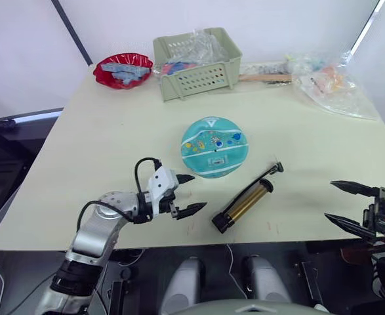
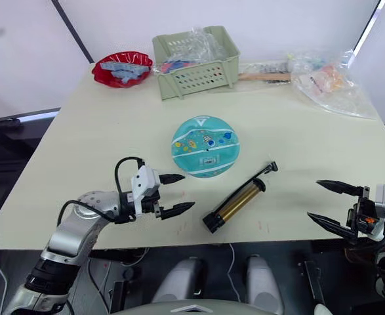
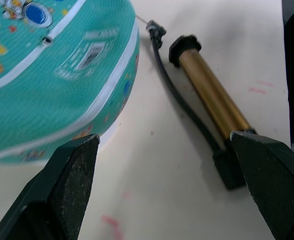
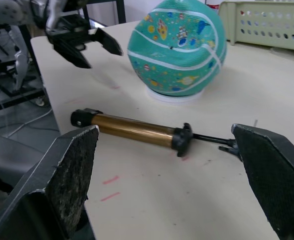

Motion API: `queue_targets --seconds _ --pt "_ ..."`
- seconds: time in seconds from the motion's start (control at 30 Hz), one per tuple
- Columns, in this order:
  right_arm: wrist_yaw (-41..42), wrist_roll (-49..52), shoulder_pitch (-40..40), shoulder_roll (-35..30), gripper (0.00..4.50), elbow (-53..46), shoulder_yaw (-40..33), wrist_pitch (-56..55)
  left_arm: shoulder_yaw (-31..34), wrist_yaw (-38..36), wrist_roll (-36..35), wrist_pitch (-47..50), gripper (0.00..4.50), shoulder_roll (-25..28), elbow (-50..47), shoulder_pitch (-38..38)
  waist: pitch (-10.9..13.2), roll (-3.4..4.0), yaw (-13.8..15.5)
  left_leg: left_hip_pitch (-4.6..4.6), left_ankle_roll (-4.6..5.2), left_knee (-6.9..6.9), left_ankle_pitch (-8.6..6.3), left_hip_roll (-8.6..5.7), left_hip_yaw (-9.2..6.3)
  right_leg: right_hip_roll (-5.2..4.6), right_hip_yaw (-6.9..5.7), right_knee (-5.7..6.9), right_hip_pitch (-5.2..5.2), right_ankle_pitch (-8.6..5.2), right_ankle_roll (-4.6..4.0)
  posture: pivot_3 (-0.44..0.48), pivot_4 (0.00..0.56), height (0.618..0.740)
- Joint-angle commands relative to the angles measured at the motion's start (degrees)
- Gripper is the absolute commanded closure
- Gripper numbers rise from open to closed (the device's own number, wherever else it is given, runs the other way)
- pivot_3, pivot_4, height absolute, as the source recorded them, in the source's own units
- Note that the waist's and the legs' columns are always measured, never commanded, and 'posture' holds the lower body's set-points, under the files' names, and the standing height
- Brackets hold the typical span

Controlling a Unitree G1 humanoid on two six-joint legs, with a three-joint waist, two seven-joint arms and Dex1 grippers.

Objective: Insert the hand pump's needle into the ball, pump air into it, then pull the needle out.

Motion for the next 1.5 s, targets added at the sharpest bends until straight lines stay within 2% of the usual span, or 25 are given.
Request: queue_targets --seconds 0.03,0.13,0.2,0.4,0.5,0.57,0.93,1.2,1.5 --pt "-1.45 1.85 1.05 -0.09 0.05 -4.63 -1.57 0.9 -1.82 0.78 0.03 1.67 0.0 -1.66 -0.63 -2.09 0.0 0.0 0.0 0.0 0.0 0.0 0.0 0.0 0.0 0.0 0.01 0.0 0.0 0.0 0.0 0.0 0.15 0.74" --pt "-2.46 2.16 2.32 0.13 0.0 -6.66 -1.69 1.25 -4.19 0.67 0.0 3.11 0.85 -3.68 0.05 -4.33 0.0 0.0 0.06 -0.01 0.0 0.01 0.0 -0.01 0.01 0.0 0.0 0.0 0.0 0.0 0.0 0.0 0.15 0.74" --pt "-2.91 2.22 3.07 0.33 0.0 -7.45 -1.73 1.2 -5.24 1.42 0.5 3.9 1.63 -4.93 0.67 -5.53 0.0 -0.01 0.21 -0.02 0.0 0.01 0.0 -0.02 0.03 0.0 -0.02 0.0 0.01 0.0 0.01 0.0 0.15 0.74" --pt "-4.18 2.11 3.99 0.48 0.0 -8.64 -1.77 0.91 -7.85 3.97 1.02 7.35 1.63 -8.9 1.67 -8.57 0.0 -0.01 0.11 -0.04 0.0 0.04 0.0 -0.02 0.03 0.01 -0.04 0.0 0.01 0.0 0.0 0.0 0.15 0.74" --pt "-4.94 2.21 4.3 0.66 0.0 -9.35 -1.75 0.96 -9.6 5.57 2.51 8.38 2.44 -11.02 2.51 -10.01 0.0 -0.01 0.12 -0.04 0.0 0.06 0.0 -0.04 0.04 0.01 -0.03 0.0 0.01 0.0 0.01 0.0 0.15 0.74" --pt "-5.33 2.29 4.46 0.73 0.0 -9.81 -1.68 1.03 -10.62 6.9 3.85 8.88 3.31 -12.02 2.99 -10.67 0.0 -0.01 0.12 -0.04 0.0 0.06 0.0 -0.05 0.04 0.01 -0.04 0.0 0.01 0.0 0.01 0.0 0.15 0.74" --pt "-8.2 2.3 4.69 2.04 0.0 -12.18 -1.13 1.37 -14.96 17.37 10.1 17.71 3.31 -20.23 7.28 -15.21 0.01 -0.02 0.34 -0.04 0.0 0.09 0.0 -0.08 0.02 0.01 -0.07 -0.01 0.08 -0.01 0.03 0.0 0.15 0.74" --pt "-9.89 2.65 5.5 2.16 0.0 -13.55 -2.26 1.95 -17.26 18.28 12.31 17.29 3.31 -22.92 10.5 -17.07 0.0 -0.01 1.03 -0.01 0.0 0.14 0.0 -0.1 0.04 0.0 -0.09 -0.01 0.13 -0.01 0.04 0.0 0.15 0.74" --pt "-10.96 2.44 7.48 2.84 0.0 -15.02 -1.84 1.45 -18.17 18.87 12.86 19.29 3.31 -24.34 9.75 -17.14 -0.01 0.0 1.54 0.0 0.0 0.15 0.0 -0.1 0.04 0.0 -0.1 -0.02 0.16 -0.02 0.05 0.0 0.15 0.74"
